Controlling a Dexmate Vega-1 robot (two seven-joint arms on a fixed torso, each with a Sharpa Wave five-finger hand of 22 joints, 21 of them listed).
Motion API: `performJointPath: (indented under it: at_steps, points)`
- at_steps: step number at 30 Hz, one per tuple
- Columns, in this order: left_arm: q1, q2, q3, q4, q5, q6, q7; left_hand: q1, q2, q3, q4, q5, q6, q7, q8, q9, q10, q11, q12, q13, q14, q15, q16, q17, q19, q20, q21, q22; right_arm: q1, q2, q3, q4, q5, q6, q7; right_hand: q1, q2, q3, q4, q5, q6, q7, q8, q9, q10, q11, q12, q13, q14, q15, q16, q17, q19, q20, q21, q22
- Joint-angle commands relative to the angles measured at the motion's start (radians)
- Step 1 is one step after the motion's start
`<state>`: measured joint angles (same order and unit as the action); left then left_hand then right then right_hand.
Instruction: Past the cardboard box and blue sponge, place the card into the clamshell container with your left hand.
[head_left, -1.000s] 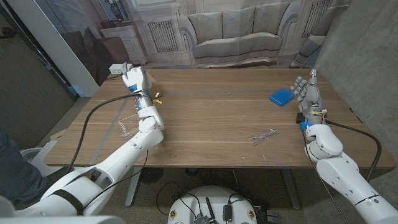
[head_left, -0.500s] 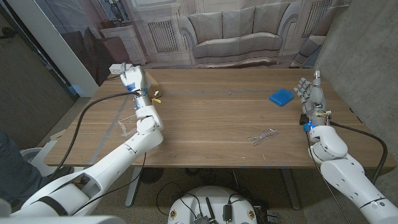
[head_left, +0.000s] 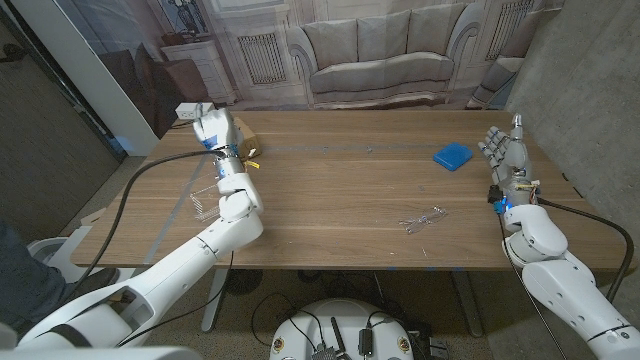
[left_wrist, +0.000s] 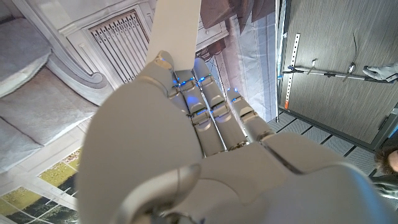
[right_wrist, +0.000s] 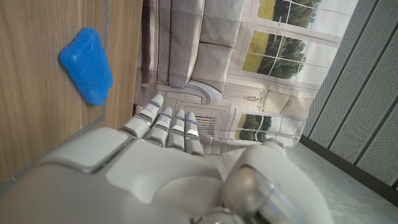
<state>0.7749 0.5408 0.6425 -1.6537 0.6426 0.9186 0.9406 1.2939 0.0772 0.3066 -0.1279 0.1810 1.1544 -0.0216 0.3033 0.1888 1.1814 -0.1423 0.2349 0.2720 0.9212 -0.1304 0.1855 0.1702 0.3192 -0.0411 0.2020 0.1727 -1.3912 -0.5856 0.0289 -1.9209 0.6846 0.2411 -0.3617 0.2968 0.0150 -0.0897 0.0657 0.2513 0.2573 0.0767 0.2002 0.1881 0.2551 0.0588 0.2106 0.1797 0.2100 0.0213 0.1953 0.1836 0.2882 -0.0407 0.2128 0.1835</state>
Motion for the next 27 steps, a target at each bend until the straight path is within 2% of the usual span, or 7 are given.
performJointPath:
  at_steps: [1,11,20,27]
  points:
    - [0.03,0.014,0.009,-0.068,0.005,0.033,-0.018,-0.002,-0.002,0.01,0.002,-0.003,0.004,0.0,-0.003,0.002,-0.002,0.006,-0.004,0.004,0.005,-0.065,-0.004,0.001,0.011,-0.066,-0.002,0.001,-0.038,-0.001,0.036,-0.047,0.0,-0.023,-0.019,0.001,0.007,-0.009,0.001,-0.003,0.009,-0.002,-0.003,0.002,0.005,0.0,0.0,0.005,0.002,0.001,-0.007,0.003,0.007,-0.002,-0.002,0.003]
    - [0.076,0.063,-0.004,-0.135,-0.01,-0.006,-0.059,-0.005,-0.001,0.014,0.004,-0.003,0.002,-0.002,-0.005,0.002,-0.004,0.0,-0.006,0.008,-0.001,-0.066,-0.005,0.002,0.011,-0.063,-0.003,0.001,-0.084,0.02,0.043,-0.091,-0.032,-0.017,-0.038,0.001,0.008,-0.01,0.001,-0.003,0.009,-0.002,-0.003,0.002,0.004,0.001,-0.001,0.005,0.001,0.001,-0.007,0.004,0.007,-0.003,-0.003,0.003]
    - [0.133,0.095,-0.046,-0.185,-0.037,-0.077,-0.059,-0.006,-0.001,0.018,0.005,-0.002,0.001,-0.005,-0.006,0.002,-0.004,-0.001,-0.006,0.011,-0.003,-0.067,-0.005,0.002,0.01,-0.063,-0.004,0.001,-0.114,0.045,0.047,-0.12,-0.07,-0.008,-0.064,0.001,0.009,-0.011,0.0,-0.003,0.009,-0.002,-0.003,0.002,0.004,0.001,-0.001,0.005,0.001,0.001,-0.007,0.004,0.006,-0.003,-0.004,0.003]
    - [0.176,0.116,-0.077,-0.229,-0.043,-0.095,-0.065,-0.009,-0.002,0.02,0.006,-0.003,0.003,-0.007,-0.005,0.002,-0.003,-0.003,-0.006,0.013,-0.004,-0.067,-0.005,0.002,0.011,-0.064,-0.004,0.001,-0.129,0.061,0.046,-0.139,-0.093,-0.008,-0.077,0.002,0.009,-0.011,0.0,-0.004,0.009,-0.002,-0.003,0.002,0.005,0.001,-0.001,0.005,0.001,0.001,-0.007,0.003,0.006,-0.003,-0.004,0.003]
